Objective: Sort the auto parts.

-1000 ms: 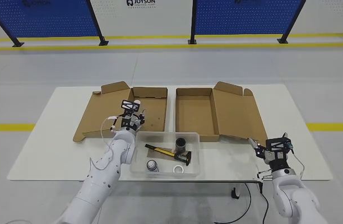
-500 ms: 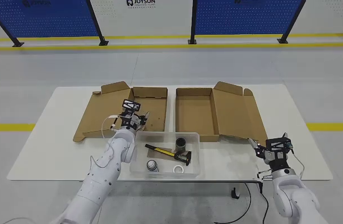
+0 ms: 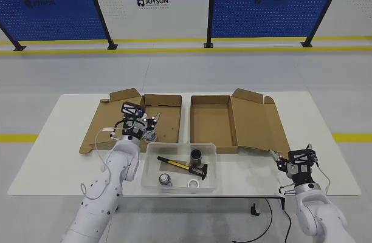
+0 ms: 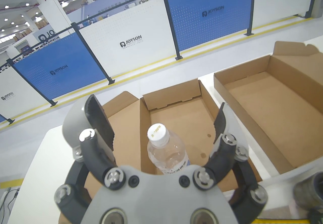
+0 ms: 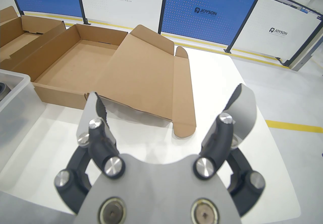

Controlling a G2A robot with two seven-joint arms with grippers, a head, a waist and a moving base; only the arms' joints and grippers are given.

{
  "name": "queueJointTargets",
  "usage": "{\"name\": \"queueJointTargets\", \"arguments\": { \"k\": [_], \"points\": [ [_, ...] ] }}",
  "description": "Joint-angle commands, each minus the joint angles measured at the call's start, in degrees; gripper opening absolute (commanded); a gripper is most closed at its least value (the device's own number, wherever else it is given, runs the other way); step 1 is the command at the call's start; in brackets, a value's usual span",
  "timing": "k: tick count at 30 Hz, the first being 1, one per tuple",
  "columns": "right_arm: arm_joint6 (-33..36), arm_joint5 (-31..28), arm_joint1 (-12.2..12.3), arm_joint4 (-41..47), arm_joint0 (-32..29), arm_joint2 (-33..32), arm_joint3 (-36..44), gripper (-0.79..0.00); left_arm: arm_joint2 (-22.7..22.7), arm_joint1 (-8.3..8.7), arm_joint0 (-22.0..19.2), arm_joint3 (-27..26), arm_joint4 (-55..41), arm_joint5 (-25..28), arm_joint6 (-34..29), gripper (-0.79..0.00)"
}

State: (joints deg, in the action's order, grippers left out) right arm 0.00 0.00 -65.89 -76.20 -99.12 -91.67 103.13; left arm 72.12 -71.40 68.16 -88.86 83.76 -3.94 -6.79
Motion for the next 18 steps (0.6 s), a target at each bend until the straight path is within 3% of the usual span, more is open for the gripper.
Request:
{"name": "queueJointTargets", "arguments": {
  "k": [1,6,11,14,18],
  "points": [
    [0.00,0.00,0.00,0.00,0.00,0.00,0.00,0.000,1.85,0.45,2.28,-4.76,-0.60,3.17,-2.01,0.000],
    [0.00,0.00,0.00,0.00,0.00,0.00,0.00,0.000,5.85,1.81,8.30,-14.56,-3.61,16.44,-12.29,0.000],
    [0.00,0.00,0.00,0.00,0.00,0.00,0.00,0.000,9.36,3.09,14.09,-20.96,-4.09,27.07,-21.18,0.000],
    [0.00,0.00,0.00,0.00,0.00,0.00,0.00,0.000,10.59,3.53,17.26,-23.06,-4.60,29.60,-25.76,0.000],
    [0.00,0.00,0.00,0.00,0.00,0.00,0.00,0.000,10.65,3.40,20.25,-25.16,-12.09,26.63,-33.79,0.000]
  ]
}}
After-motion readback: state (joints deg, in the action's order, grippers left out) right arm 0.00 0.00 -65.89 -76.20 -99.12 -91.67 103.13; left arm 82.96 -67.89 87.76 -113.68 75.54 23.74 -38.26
